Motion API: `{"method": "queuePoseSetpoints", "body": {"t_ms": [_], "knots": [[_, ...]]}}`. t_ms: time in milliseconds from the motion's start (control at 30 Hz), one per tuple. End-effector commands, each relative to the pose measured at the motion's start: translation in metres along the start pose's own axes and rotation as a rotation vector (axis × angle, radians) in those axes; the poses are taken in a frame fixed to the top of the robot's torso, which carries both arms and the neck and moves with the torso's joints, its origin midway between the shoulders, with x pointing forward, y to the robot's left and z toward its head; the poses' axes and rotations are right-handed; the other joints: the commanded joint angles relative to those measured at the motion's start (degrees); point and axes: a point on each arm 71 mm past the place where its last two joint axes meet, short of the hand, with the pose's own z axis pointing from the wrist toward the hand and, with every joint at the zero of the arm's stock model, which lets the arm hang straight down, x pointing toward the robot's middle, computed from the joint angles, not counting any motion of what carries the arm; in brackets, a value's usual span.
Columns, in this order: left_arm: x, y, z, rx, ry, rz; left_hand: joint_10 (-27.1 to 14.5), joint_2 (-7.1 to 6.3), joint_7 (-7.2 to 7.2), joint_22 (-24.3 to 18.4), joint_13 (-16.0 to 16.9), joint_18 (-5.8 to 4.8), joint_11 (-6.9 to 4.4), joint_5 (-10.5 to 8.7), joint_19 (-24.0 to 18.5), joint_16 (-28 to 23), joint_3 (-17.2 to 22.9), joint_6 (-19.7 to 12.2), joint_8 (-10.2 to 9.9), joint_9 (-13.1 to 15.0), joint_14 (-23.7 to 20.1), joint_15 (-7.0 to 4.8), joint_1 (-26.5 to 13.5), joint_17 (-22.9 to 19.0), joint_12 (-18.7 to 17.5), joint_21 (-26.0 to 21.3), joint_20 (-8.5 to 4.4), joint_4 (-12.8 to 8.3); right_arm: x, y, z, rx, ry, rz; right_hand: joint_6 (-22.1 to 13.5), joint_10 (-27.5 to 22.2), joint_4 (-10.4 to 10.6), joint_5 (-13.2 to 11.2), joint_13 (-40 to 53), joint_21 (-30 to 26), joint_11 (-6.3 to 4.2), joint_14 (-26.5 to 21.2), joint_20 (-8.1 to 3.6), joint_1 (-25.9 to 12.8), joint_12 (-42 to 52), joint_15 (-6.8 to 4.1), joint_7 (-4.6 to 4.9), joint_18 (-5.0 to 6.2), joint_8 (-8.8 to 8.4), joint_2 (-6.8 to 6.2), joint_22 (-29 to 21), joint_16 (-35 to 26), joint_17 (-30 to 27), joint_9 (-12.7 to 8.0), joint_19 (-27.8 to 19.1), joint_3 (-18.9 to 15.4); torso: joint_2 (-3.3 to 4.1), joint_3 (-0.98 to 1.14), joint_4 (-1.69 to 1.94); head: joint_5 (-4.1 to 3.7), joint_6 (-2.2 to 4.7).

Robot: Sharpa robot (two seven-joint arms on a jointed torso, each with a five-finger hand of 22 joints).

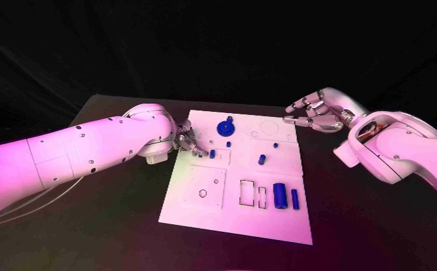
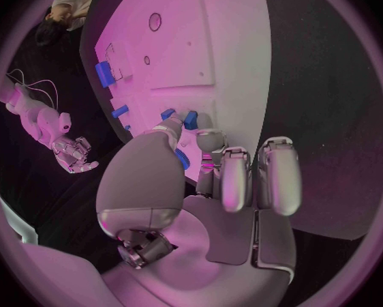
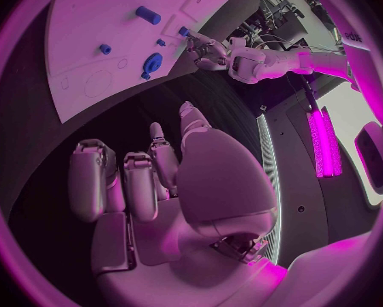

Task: Assemble the parts on the task board

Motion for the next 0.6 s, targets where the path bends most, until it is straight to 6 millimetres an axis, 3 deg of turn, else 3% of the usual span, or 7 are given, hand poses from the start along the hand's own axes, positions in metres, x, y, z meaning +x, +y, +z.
{"method": "queuePoseSetpoints", "body": {"t_ms": [33, 233, 400, 433, 500, 533, 600], "knots": [[-0.002, -0.001, -0.002, 0.012, -0.019, -0.043, -0.64, 0.58, 0.20, 0.38, -0.27, -0.78, -0.01, 0.00, 0.32, -0.14, -0.35, 0.10, -0.19, -0.05, 3.84, -0.11, 0.29, 7.92, -0.25, -0.20, -0.42, 0.04, 0.001, 0.000, 0.000, -0.005, 0.006, -0.008, -0.01, -0.19, -0.02, 0.29, 0.24, -0.17, -0.37, 4.39, 0.02, -0.57, -0.29, -0.32, -0.17, 1.12, 0.30, -0.04, 5.66, -0.39, 8.66, 0.07, -0.25, -0.22, -0.03, 0.01, 0.04, -0.04, -0.09], [-0.010, -0.002, -0.008, 0.058, -0.065, -0.131, -1.47, 0.49, 0.42, -0.75, -1.60, -0.54, 0.18, -0.02, -0.18, -0.16, -1.55, -0.30, -0.45, -0.16, 3.83, 0.02, 0.35, 7.90, -1.42, -0.96, -0.39, 0.17, 0.000, -0.001, 0.000, -0.004, 0.002, -0.009, -0.01, -0.19, -0.02, 0.29, 0.24, -0.17, -0.37, 4.39, 0.02, -0.57, -0.29, -0.32, -0.17, 1.12, 0.30, -0.04, 5.66, -0.39, 8.66, 0.07, -0.25, -0.22, -0.04, 0.04, 0.04, -0.13, 0.15], [-0.017, -0.003, -0.014, 0.133, -0.105, -0.222, -4.81, 0.62, 1.05, -4.97, -7.35, 0.33, 0.77, -0.05, -2.08, -0.28, -2.72, -1.68, -1.24, -0.49, 3.79, 0.44, 0.89, 7.81, -6.68, -3.83, -0.21, 0.13, -0.001, -0.001, 0.000, -0.002, 0.000, -0.009, -0.01, -0.19, -0.02, 0.29, 0.24, -0.17, -0.37, 4.39, 0.02, -0.57, -0.29, -0.32, -0.17, 1.12, 0.30, -0.04, 5.66, -0.39, 8.66, 0.07, -0.25, -0.22, -0.03, 0.04, 0.05, -0.23, 0.19], [-0.018, -0.003, -0.015, 0.151, -0.113, -0.241, -7.10, 0.53, 1.57, -8.58, -10.55, 1.04, 1.24, -0.07, -3.75, -0.53, -3.19, -2.84, -1.88, -0.77, 3.69, 0.80, 1.08, 7.60, -9.80, -6.34, -0.02, 0.14, -0.001, -0.001, 0.000, -0.002, 0.000, -0.009, -0.01, -0.19, -0.02, 0.29, 0.24, -0.17, -0.37, 4.39, 0.02, -0.57, -0.29, -0.32, -0.17, 1.12, 0.30, -0.04, 5.66, -0.39, 8.66, 0.07, -0.25, -0.22, -0.03, 0.03, 0.02, -0.26, 0.18], [-0.021, -0.006, -0.018, 0.202, -0.137, -0.289, -10.08, 0.15, 2.77, -14.27, -12.49, 2.08, 2.38, -0.09, -6.47, -2.06, -4.49, -5.24, -3.16, -1.45, 3.06, 1.74, 1.54, 6.31, -12.23, -10.63, 0.67, 0.12, -0.001, -0.002, 0.000, -0.001, -0.001, -0.010, -0.02, -0.21, -0.02, 0.30, 0.22, -0.23, -0.37, 4.39, 0.02, -0.58, -0.32, -0.32, -0.17, 1.13, 0.30, -0.04, 5.62, -0.41, 8.63, 0.07, -0.28, -0.24, -0.06, 0.06, 0.06, -0.38, 0.25], [-0.022, -0.007, -0.019, 0.228, -0.150, -0.309, -11.71, -0.05, 3.54, -19.41, -12.94, 3.00, 3.04, 0.13, -9.03, -5.37, -5.23, -6.87, -4.02, -1.97, 1.74, 2.32, 1.96, 3.49, -13.07, -14.54, 1.10, 0.10, -0.001, -0.002, 0.000, -0.001, -0.002, -0.010, -0.03, -0.24, -0.01, 0.31, 0.17, -0.36, -0.37, 4.37, 0.02, -0.60, -0.36, -0.32, -0.17, 1.16, 0.30, -0.04, 5.52, -0.44, 8.57, 0.08, -0.36, -0.28, -0.06, 0.04, 0.09, -0.46, 0.30], [-0.025, -0.011, -0.021, 0.284, -0.185, -0.332, -16.15, 0.43, 5.60, -36.02, -14.19, 5.58, 5.21, -0.14, -18.10, -19.38, -6.64, -10.34, -5.93, -3.57, -4.77, 4.21, 3.62, -8.05, -15.16, -28.54, 2.80, 0.20, -0.001, -0.002, 0.000, 0.000, -0.003, -0.010, -0.03, -0.30, -0.01, 0.31, 0.11, -0.46, -0.37, 4.35, 0.02, -0.60, -0.42, -0.32, -0.17, 1.19, 0.30, -0.05, 5.45, -0.49, 8.48, 0.08, -0.42, -0.28, -0.03, 0.00, 0.11, -0.64, 0.36]]}}
